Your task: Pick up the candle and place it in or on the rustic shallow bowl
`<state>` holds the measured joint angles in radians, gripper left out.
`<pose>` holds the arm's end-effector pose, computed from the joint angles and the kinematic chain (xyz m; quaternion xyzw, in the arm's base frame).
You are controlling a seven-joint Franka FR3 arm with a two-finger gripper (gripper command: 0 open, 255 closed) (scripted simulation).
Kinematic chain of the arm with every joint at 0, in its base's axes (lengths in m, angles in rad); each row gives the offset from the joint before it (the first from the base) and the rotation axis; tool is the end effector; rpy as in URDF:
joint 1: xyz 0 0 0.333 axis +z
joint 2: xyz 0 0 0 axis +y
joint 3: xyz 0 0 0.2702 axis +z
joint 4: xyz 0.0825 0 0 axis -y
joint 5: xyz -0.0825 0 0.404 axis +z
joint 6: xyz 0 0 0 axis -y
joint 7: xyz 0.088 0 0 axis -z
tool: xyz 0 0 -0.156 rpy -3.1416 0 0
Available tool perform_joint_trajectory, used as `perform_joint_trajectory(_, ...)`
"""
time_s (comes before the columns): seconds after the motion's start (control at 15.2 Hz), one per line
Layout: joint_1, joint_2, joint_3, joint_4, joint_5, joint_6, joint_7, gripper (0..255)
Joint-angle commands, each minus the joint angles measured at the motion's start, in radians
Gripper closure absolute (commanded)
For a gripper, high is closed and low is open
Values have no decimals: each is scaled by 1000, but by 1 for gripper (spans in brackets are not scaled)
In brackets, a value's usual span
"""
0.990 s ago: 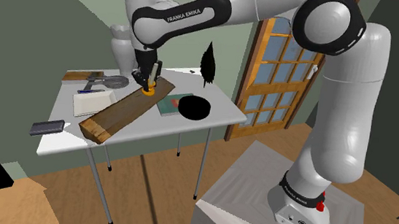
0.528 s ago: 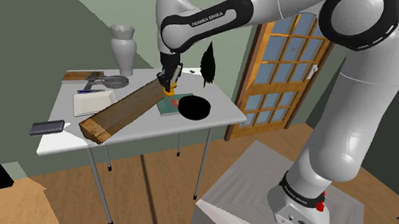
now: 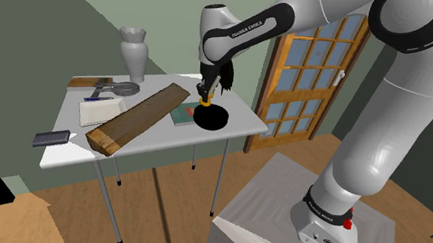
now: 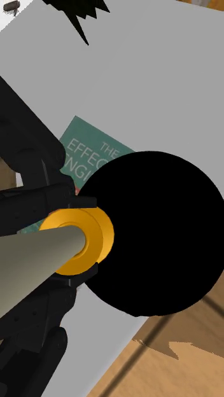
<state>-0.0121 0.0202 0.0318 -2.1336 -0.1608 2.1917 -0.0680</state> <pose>0.5651 -0.0010 0.2962 0.9937 0.0891 0.0173 0.0663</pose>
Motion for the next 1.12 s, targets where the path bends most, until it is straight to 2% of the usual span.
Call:
perform_joint_trajectory(0.0,-6,6,-5,-19,-2,26,-7,255)
perform_joint_trajectory(0.26,-6,31,-6,-42,-9,74,2,255)
perform_joint_trajectory(0.79,-6,31,-6,-42,-9,74,2,255)
perform_joint_trajectory(0.86,-6,31,-6,-42,-9,74,2,0)
perform_joint_trajectory(1.06,-6,31,-6,-42,-9,74,2,0)
